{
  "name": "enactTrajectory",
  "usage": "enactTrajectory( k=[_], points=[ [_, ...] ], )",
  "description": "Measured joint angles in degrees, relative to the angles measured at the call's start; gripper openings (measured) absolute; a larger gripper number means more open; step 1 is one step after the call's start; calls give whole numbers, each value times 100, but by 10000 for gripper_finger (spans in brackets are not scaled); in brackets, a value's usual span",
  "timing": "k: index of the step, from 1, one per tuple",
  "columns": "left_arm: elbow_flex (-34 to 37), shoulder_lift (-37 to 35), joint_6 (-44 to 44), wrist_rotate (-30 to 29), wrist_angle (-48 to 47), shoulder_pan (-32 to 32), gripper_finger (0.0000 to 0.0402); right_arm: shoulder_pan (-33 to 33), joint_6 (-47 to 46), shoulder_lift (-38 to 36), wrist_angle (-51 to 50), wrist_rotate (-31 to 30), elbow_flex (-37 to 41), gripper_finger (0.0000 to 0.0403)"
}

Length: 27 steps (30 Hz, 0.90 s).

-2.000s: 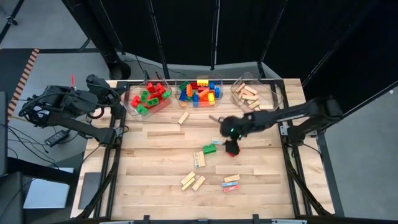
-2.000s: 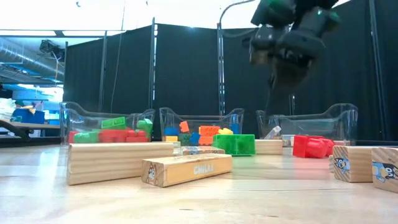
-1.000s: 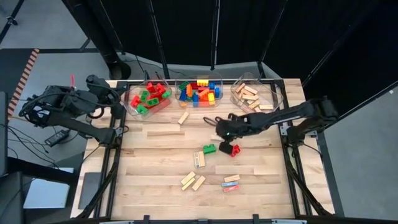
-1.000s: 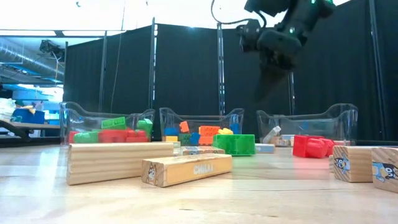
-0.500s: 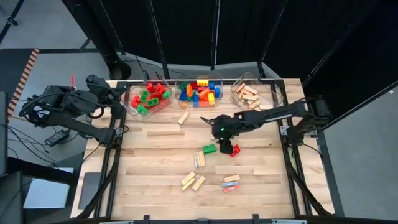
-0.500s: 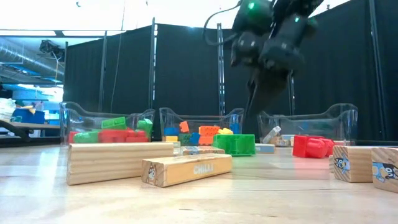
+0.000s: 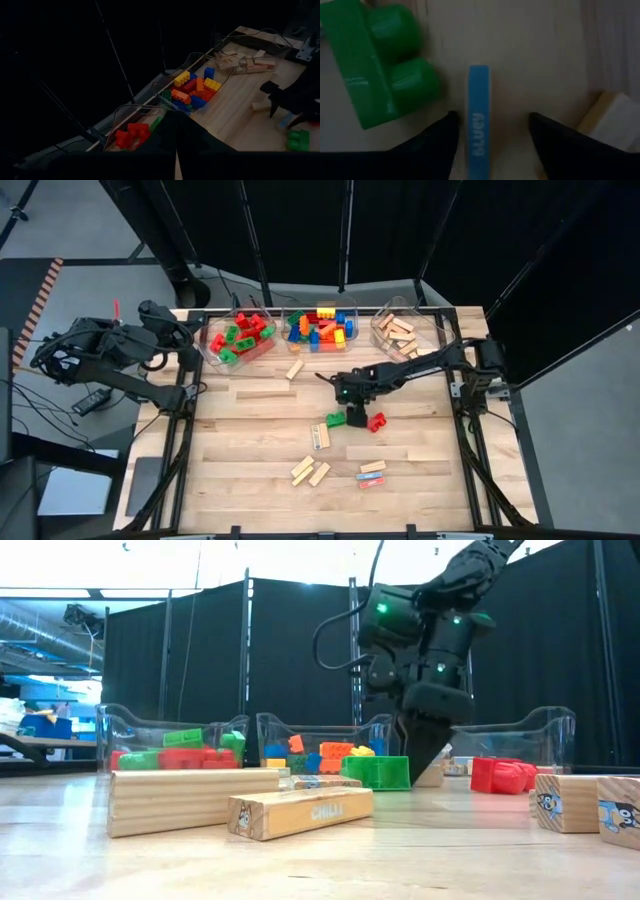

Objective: Sort blocks by size
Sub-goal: Put the brown wooden block into the right transparent bin

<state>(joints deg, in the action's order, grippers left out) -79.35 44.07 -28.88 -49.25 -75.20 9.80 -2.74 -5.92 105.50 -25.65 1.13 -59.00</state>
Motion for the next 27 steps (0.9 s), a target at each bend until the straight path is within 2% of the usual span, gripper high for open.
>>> enactTrajectory(
  k=[3, 5, 7, 8, 9, 12, 14, 18, 21, 24, 27],
  points=[
    [0, 0, 0, -2, 0, 0, 4, 10, -26, -4, -7, -154, -13, 214],
    [0, 0, 0, -2, 0, 0, 4, 11, -82, 9, -115, -273, -88, 159],
    [0, 0, 2, -2, -2, 2, 4, 2, -99, 21, -191, -300, -156, 79],
    [0, 0, 2, -2, -8, 2, 4, 2, -95, 21, -228, -262, -209, 63],
    [0, 0, 4, -2, -16, 2, 4, 11, -91, 6, -281, -236, -275, 74],
    [0, 0, 7, -2, -20, 2, 4, 25, -132, -176, -396, -374, -616, 75],
    [0, 0, 7, -2, -20, 0, 4, -6, -114, -499, -681, -673, -912, 75],
    [0, 0, 7, -2, -20, 0, 4, -251, -187, -1251, -1608, -1933, -1189, 75],
    [0, 1, 7, -2, -20, 1, 4, -772, -913, -1851, -2821, -2891, -1168, 75],
    [0, 2, 17, -2, -20, 1, 4, -1507, -1785, -2383, -3721, -3022, -928, 75],
    [0, 2, 68, -2, -20, 1, 4, -2084, -2097, -2708, -3769, -2811, -534, 75]
  ],
)
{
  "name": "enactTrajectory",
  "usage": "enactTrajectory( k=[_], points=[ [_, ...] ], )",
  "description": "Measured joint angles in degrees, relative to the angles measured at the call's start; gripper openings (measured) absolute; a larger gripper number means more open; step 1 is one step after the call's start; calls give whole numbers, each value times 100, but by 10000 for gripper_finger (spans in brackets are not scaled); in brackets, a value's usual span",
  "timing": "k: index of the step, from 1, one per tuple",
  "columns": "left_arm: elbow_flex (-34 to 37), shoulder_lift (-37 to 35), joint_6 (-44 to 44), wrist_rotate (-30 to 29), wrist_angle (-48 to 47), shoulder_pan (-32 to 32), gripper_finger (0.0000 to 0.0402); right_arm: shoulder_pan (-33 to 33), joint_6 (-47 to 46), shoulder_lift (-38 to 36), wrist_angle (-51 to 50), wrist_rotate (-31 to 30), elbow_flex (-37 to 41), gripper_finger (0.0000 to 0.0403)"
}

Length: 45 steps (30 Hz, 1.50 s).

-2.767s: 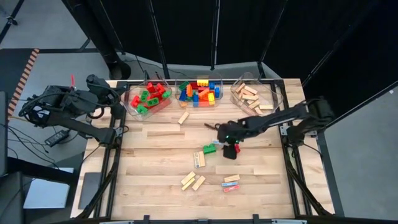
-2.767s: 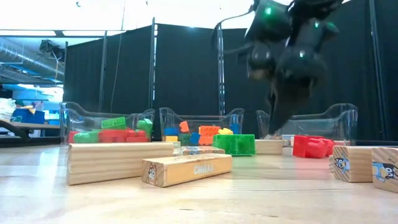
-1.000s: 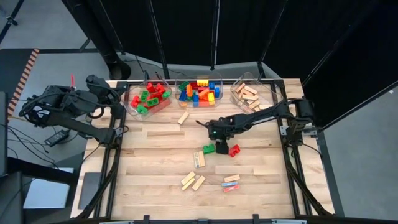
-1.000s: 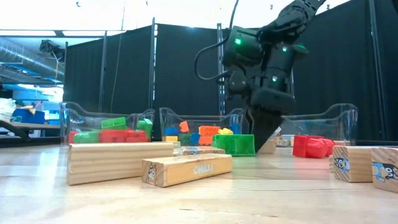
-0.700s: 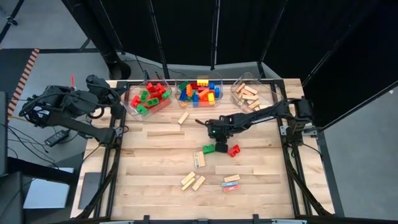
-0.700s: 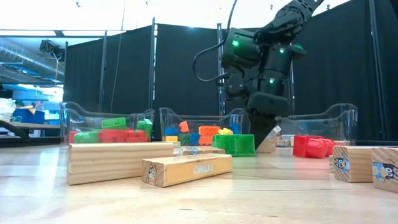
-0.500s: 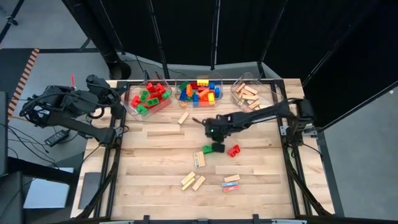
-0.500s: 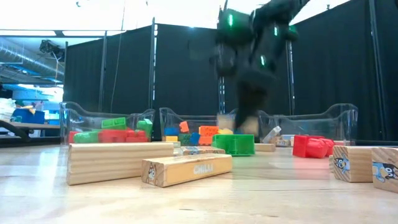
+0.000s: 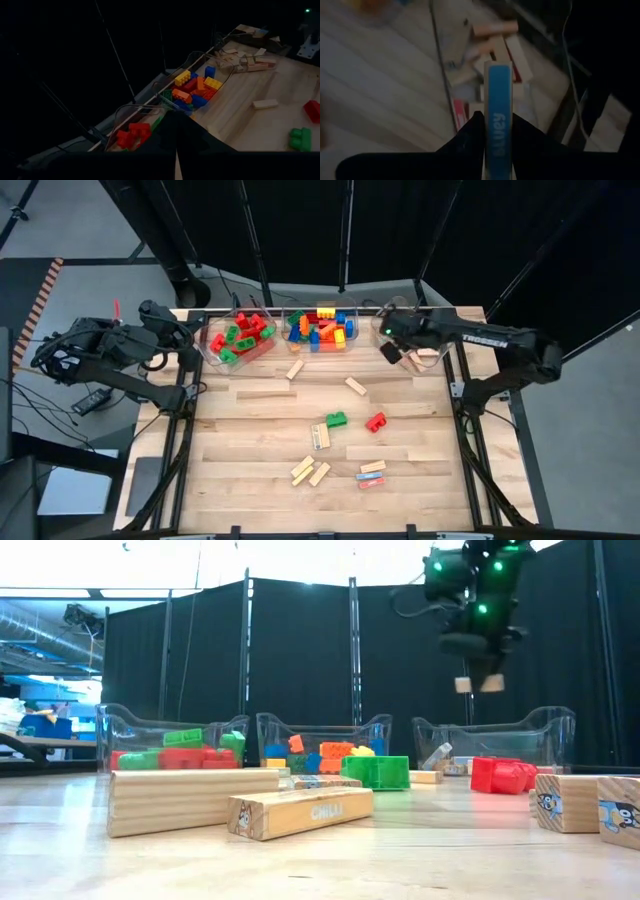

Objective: Sort blocks by size
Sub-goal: Put the brown wooden block into the right transparent bin

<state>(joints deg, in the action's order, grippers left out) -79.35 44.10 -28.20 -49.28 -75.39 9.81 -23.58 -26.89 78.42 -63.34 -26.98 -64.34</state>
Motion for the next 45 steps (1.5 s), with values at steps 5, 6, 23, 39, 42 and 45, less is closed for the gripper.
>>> enactTrajectory(
  k=[5, 6, 23, 39, 42, 45],
  points=[
    [0, 0, 54, 0, 2, -1, 4, -587, 355, -97, 178, 451, 512, 84],
    [0, 0, 54, -1, 3, 1, 4, -654, 410, -70, 162, 446, 564, 102],
    [0, 2, 52, 0, 4, -1, 4, 241, 709, 30, 2315, 2782, 160, 310],
    [0, 2, 52, 0, 2, 1, 4, 1448, 716, 2263, 3123, 1882, 164, 280],
    [0, 2, 52, 2, -37, -1, 4, 1457, 741, 2458, 3169, 1758, 181, 278],
    [0, 2, 52, 0, -108, 1, 4, 1446, 709, 2561, 3408, 1819, 327, 274]
  ],
)
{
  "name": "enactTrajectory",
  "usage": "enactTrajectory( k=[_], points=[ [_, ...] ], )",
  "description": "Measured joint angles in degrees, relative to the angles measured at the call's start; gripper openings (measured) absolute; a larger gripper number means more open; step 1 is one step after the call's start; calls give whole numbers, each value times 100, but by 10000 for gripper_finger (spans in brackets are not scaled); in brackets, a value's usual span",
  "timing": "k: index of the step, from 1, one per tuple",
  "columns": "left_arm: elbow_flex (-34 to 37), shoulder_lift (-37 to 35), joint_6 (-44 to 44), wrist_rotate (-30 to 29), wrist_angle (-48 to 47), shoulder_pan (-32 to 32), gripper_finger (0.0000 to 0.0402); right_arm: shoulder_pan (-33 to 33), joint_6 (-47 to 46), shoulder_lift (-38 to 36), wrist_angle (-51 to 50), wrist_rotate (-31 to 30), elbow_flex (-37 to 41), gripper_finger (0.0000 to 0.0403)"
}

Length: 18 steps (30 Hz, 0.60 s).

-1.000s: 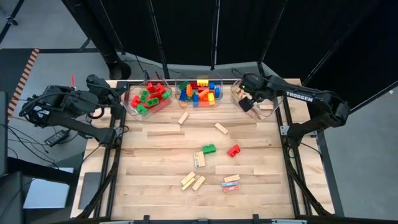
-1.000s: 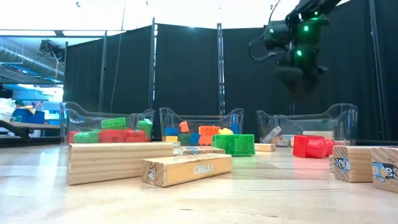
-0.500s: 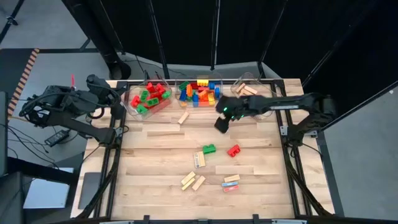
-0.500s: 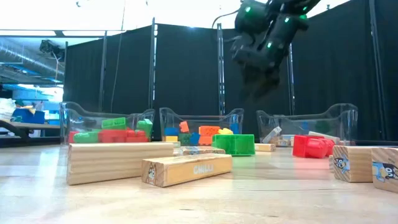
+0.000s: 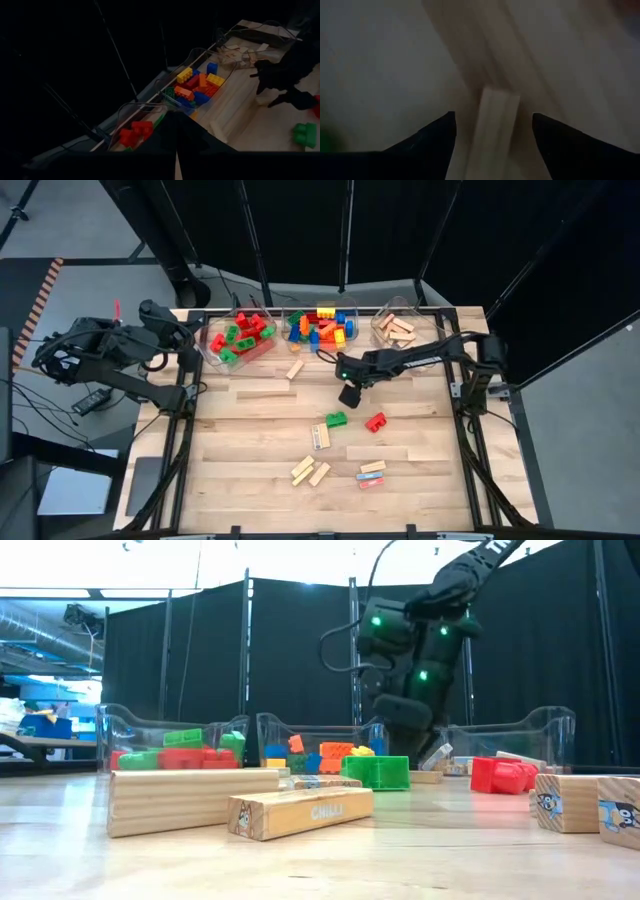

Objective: Sort blocks by size
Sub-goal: Put the brown wooden block into the right transparent bin

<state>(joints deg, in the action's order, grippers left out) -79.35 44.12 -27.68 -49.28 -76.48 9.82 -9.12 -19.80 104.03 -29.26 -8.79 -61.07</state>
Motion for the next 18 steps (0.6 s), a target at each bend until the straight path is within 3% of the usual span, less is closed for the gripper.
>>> enactTrajectory(
  k=[4, 9, 15, 18],
  points=[
    [0, 0, 0, 2, -34, -1, 4, 12, -373, -30, 204, 89, 328, 241],
    [0, -2, 24, 0, -34, 0, 4, 10, -565, -103, 170, 82, 536, 113],
    [0, -2, 26, 0, -30, 0, 4, -7, -280, -165, -146, 271, 158, 118],
    [0, -2, 28, 0, -25, -2, 4, -78, -103, -541, -345, -11, -183, 118]
  ],
)
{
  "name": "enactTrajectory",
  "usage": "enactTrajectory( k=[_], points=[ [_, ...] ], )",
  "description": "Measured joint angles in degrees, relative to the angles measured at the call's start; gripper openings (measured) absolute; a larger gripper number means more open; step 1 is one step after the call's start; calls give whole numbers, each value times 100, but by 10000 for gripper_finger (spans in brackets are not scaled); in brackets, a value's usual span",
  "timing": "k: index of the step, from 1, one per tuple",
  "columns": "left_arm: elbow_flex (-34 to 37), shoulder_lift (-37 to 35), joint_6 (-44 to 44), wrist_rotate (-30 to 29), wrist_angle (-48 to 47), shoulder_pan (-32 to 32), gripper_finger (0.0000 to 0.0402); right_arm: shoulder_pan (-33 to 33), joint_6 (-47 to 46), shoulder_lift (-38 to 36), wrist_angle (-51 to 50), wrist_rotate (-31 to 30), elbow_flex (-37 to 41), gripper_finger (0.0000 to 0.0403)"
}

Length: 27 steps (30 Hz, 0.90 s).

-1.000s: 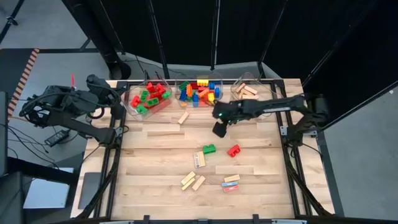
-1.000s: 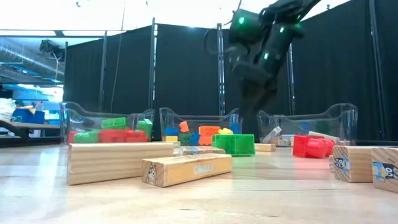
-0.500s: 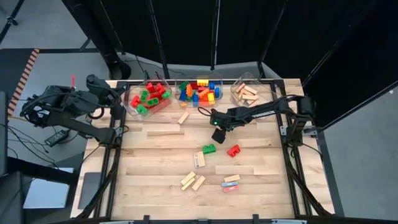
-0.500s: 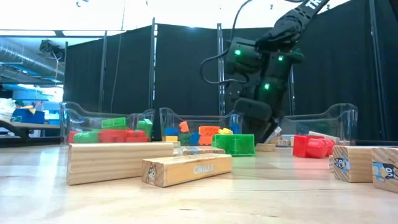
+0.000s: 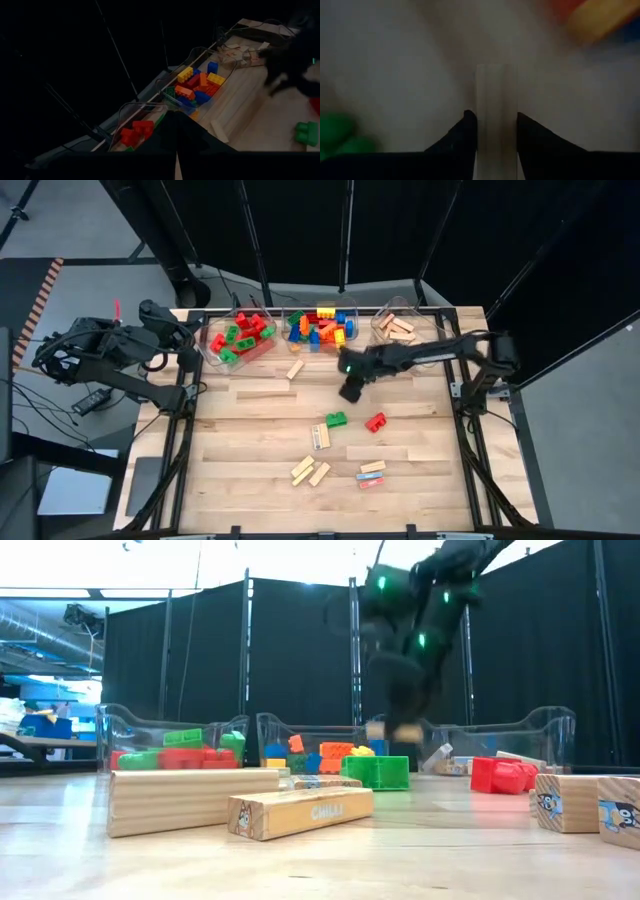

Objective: Sort blocks by size
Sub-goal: Put the brown wooden block into the right transparent bin

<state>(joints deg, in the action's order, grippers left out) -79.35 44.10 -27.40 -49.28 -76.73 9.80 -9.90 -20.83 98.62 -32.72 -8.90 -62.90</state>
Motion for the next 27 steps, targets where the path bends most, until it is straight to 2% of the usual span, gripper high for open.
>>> enactTrajectory(
  k=[4, 9, 11, 14, 19, 24, 27],
  points=[
    [0, 0, 0, 0, 4, 1, 4, -304, 288, -731, -293, -748, -219, 118],
    [0, 0, 4, 0, 7, 0, 4, -1003, -40, -1883, -933, -2114, -243, 118],
    [0, 0, 4, 0, 7, 1, 4, -1301, -42, -2196, -993, -2352, -139, 118],
    [0, 0, 8, 0, 7, 2, 4, -1690, -38, -2393, -1008, -2346, 75, 118],
    [0, 0, -12, 0, 9, 1, 4, -2273, -202, -2317, -1167, -2519, 597, 127],
    [0, 0, -26, 0, 10, 0, 4, -2659, -95, -2274, -958, -1513, 843, 218],
    [0, 0, -28, 0, 10, 2, 4, -2710, -65, -2277, -896, -1326, 823, 260]
  ],
)
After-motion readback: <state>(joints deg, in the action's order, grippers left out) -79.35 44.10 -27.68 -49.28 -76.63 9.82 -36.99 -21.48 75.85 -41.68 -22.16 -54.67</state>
